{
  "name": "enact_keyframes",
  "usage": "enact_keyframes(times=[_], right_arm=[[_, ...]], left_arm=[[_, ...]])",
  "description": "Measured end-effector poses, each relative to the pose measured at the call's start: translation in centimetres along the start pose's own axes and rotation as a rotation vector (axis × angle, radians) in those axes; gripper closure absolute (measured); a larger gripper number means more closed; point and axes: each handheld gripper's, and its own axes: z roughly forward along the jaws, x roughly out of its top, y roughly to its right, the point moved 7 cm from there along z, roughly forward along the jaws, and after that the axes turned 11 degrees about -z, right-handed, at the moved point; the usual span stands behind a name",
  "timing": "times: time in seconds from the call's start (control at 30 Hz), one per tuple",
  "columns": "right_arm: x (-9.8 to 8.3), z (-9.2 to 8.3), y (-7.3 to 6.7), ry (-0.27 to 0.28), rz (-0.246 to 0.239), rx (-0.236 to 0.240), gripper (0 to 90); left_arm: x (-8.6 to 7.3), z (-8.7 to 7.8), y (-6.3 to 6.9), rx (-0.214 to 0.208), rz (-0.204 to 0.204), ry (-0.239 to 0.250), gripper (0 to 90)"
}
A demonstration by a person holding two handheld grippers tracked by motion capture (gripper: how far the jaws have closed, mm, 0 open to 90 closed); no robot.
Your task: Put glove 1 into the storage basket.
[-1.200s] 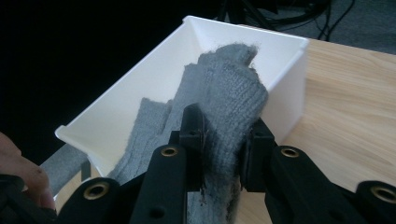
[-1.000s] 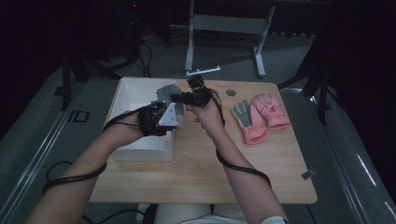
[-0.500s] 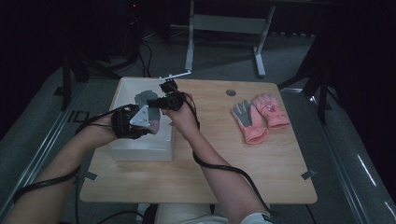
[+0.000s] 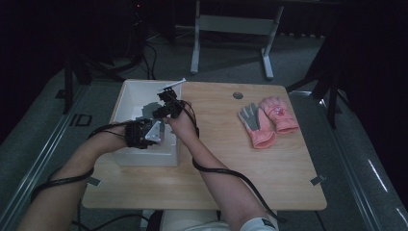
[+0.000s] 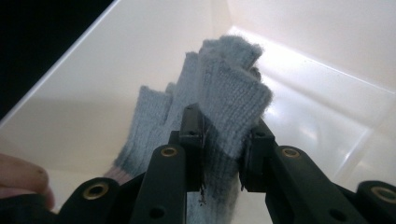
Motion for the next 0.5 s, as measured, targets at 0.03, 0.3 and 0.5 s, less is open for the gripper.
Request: enact_keyframes(times=[0.03,0.3,0.5], right_arm=[[0.0,0.2,0.0,-0.013,-0.007,-0.01,73.9],[0.5,0.1,0.5,0.005,0.01,-0.058,59.6],[0.8,-1.7,1.6,0.059,0.043,-0.051,57.1]], left_arm=[[0.1,0.3,0.0,-0.002,-0.001,0.0,73.8],[-0.1,2.3,-0.8,-0.035,-0.041,-0.059,73.4],[-0.3,4.3,-0.6,-0.065,-0.023,-0.14,72.4]])
